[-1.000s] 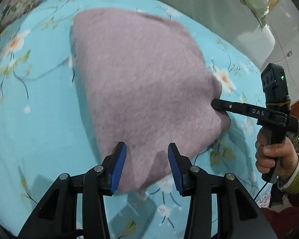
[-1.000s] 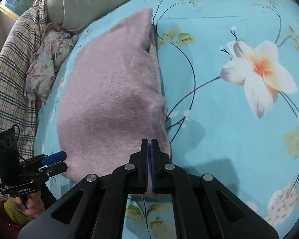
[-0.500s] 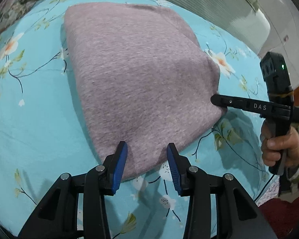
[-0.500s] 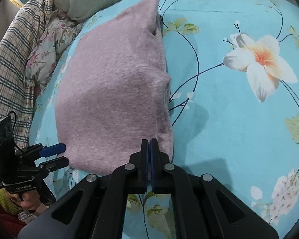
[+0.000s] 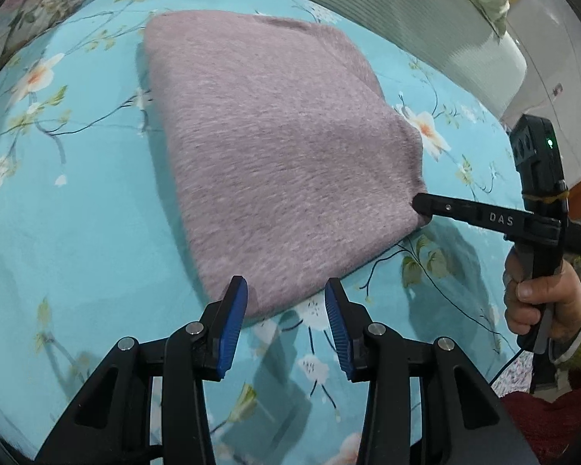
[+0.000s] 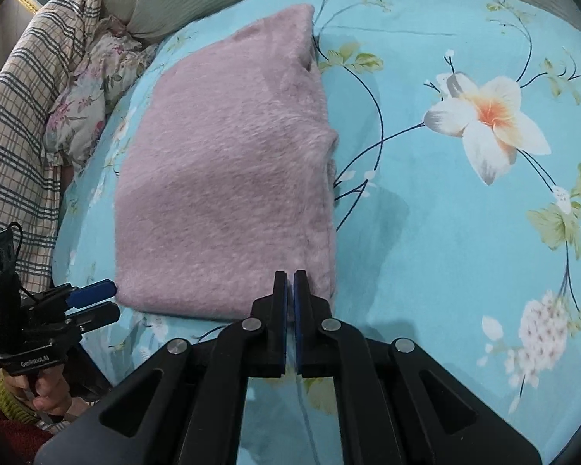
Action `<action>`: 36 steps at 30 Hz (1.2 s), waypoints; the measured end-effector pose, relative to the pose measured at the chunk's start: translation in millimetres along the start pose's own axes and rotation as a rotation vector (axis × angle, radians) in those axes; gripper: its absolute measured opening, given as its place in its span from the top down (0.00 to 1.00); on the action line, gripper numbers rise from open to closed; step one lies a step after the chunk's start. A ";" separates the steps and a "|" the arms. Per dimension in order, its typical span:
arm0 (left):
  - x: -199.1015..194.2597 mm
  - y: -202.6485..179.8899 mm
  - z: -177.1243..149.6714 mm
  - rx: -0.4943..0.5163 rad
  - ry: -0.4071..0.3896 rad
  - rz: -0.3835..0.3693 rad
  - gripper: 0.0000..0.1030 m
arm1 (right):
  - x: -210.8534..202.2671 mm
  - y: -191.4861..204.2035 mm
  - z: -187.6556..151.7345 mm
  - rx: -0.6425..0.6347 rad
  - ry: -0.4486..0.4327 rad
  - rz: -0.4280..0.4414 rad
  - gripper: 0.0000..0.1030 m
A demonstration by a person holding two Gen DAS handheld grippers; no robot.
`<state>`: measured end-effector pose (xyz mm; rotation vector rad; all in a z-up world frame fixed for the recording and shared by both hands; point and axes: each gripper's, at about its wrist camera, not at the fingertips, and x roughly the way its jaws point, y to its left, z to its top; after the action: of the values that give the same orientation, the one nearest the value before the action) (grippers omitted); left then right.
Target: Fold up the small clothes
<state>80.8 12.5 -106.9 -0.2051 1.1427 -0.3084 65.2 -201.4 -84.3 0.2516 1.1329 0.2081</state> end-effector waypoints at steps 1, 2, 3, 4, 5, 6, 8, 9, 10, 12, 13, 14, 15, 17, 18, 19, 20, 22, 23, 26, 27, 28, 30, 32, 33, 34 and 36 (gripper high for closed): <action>-3.9 1.7 -1.4 -0.008 -0.003 0.004 0.56 | -3.1 1.9 -1.9 0.002 -0.003 0.003 0.95; -7.4 3.6 -2.7 -0.015 -0.006 0.012 0.55 | -5.5 2.9 -3.3 0.002 -0.006 0.003 0.95; -11.4 5.8 -3.9 -0.025 -0.008 0.025 0.51 | -8.3 5.6 -5.1 0.000 -0.009 0.004 0.95; -14.6 8.0 -4.7 -0.036 -0.009 0.040 0.45 | -10.7 8.0 -6.9 -0.003 -0.011 0.003 0.94; -16.4 9.3 -5.2 -0.044 -0.010 0.058 0.43 | -12.9 10.2 -8.4 -0.007 -0.014 0.001 0.93; -19.6 11.5 -5.4 -0.055 -0.014 0.078 0.41 | -15.4 13.1 -10.2 -0.011 -0.020 -0.002 0.92; -25.6 15.8 -5.1 -0.067 -0.018 0.103 0.36 | -20.2 16.8 -12.6 -0.011 -0.030 0.000 0.75; -27.3 15.8 -3.6 -0.068 -0.019 0.117 0.33 | -23.2 17.2 -13.9 -0.009 -0.038 -0.001 0.68; -29.7 16.9 -3.8 -0.065 -0.023 0.127 0.32 | -26.2 18.2 -15.1 -0.007 -0.051 -0.005 0.59; -33.2 16.6 -3.9 -0.049 -0.027 0.156 0.30 | -30.9 21.0 -16.9 -0.010 -0.075 -0.014 0.58; -34.9 16.1 -4.1 -0.038 -0.028 0.174 0.29 | -32.1 22.2 -17.6 -0.012 -0.078 -0.017 0.58; -36.5 14.9 -4.2 -0.027 -0.030 0.187 0.29 | -32.9 23.1 -18.3 -0.013 -0.078 -0.019 0.58; -38.9 14.0 -5.0 -0.015 -0.034 0.201 0.29 | -33.4 24.2 -19.2 -0.014 -0.081 -0.020 0.58; -43.0 10.7 -5.6 0.003 -0.042 0.218 0.28 | -34.3 28.3 -20.8 -0.012 -0.085 -0.024 0.58; -45.5 8.5 -6.2 0.013 -0.048 0.226 0.28 | -35.0 29.2 -21.8 -0.012 -0.087 -0.025 0.58; -48.6 7.0 -7.0 0.021 -0.054 0.233 0.27 | -36.2 30.7 -22.6 -0.012 -0.089 -0.026 0.58; -50.8 5.5 -7.4 0.030 -0.058 0.238 0.26 | -37.0 32.5 -24.3 -0.011 -0.092 -0.028 0.58; -54.8 2.3 -6.9 0.045 -0.065 0.256 0.22 | -40.8 37.0 -27.0 -0.013 -0.099 -0.036 0.58; -56.2 1.5 -6.1 0.049 -0.069 0.263 0.22 | -43.1 39.0 -28.2 -0.015 -0.102 -0.043 0.58; -57.3 3.0 -3.9 0.047 -0.076 0.266 0.21 | -48.5 44.0 -31.4 -0.022 -0.101 -0.057 0.55; -56.6 4.0 -3.4 0.040 -0.070 0.268 0.21 | -49.9 45.5 -32.9 -0.025 -0.101 -0.057 0.53; -56.7 5.4 -2.9 0.035 -0.068 0.268 0.21 | -51.6 48.0 -34.2 -0.033 -0.101 -0.057 0.51; -58.1 7.0 -2.9 0.020 -0.067 0.281 0.21 | -54.7 51.9 -36.4 -0.049 -0.106 -0.055 0.48; -60.8 6.2 -2.8 0.012 -0.070 0.291 0.21 | -57.6 56.6 -37.2 -0.081 -0.105 -0.044 0.43; -64.3 4.8 -3.3 0.007 -0.079 0.305 0.21 | -58.8 58.9 -36.7 -0.105 -0.102 -0.039 0.43; -67.7 3.0 -4.0 0.004 -0.089 0.316 0.21 | -59.4 61.0 -36.2 -0.121 -0.102 -0.035 0.42; -75.7 -0.1 -4.3 -0.007 -0.111 0.356 0.21 | -62.4 64.4 -34.1 -0.162 -0.107 -0.026 0.40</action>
<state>48.1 38.4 -43.6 -0.0223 1.0478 0.0218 6.2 -155.0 -24.5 0.1031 1.0072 0.2596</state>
